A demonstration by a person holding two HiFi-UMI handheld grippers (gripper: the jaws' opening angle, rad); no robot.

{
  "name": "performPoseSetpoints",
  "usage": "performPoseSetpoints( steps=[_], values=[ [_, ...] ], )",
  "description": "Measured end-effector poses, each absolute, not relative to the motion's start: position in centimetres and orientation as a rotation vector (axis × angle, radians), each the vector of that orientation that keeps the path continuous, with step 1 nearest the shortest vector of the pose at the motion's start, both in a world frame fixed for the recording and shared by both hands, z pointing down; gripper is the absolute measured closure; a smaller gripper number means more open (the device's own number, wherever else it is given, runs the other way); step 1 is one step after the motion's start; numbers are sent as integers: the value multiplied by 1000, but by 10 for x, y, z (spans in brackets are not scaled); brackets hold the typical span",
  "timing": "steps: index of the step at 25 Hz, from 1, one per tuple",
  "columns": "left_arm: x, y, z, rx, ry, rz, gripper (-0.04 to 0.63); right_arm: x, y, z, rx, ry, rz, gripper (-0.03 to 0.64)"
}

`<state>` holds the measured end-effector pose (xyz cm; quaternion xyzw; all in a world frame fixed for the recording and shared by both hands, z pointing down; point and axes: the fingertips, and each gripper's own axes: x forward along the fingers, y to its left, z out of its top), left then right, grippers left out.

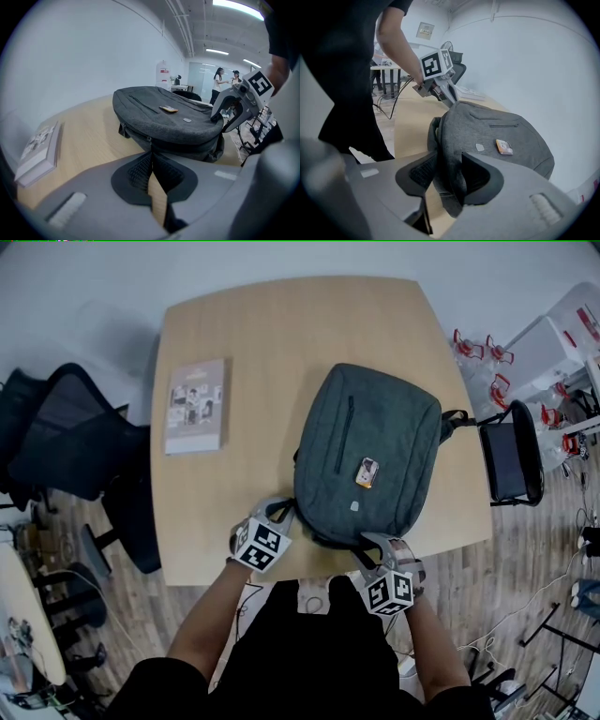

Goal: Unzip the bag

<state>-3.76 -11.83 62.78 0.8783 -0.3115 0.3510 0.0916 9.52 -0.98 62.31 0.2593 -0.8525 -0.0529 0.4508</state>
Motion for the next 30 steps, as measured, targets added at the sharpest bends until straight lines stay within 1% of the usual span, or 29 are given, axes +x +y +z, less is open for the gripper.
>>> performPoseSetpoints(
  steps=[2,6,15,21,24,25,27,28,30],
  values=[
    [-41,-117,624,2638,-921,1116,571,92,-13,623,675,-2106,-89,463],
    [-43,-98,627,2685,-844,1228,571,84,-19,623,712,-2094,-48,466],
    [-32,-61,623,2677,-761,1193,571,62,-34,624,786,-2091,-17,460],
    [-40,-70,622,2628,-815,1180,571,37,-47,625,811,-2070,-32,454],
    [-45,-74,623,2622,-810,1184,571,29,-44,621,791,-2119,-69,431],
    [-46,-75,623,2617,-809,1181,571,27,-40,618,767,-2154,-83,411],
    [-45,-76,623,2608,-805,1171,571,26,-28,610,696,-2224,-127,339],
    [-45,-76,623,2605,-801,1167,571,31,-21,607,661,-2241,-151,322],
    [-45,-76,623,2604,-792,1166,571,49,-12,606,617,-2230,-179,313]
  ],
)
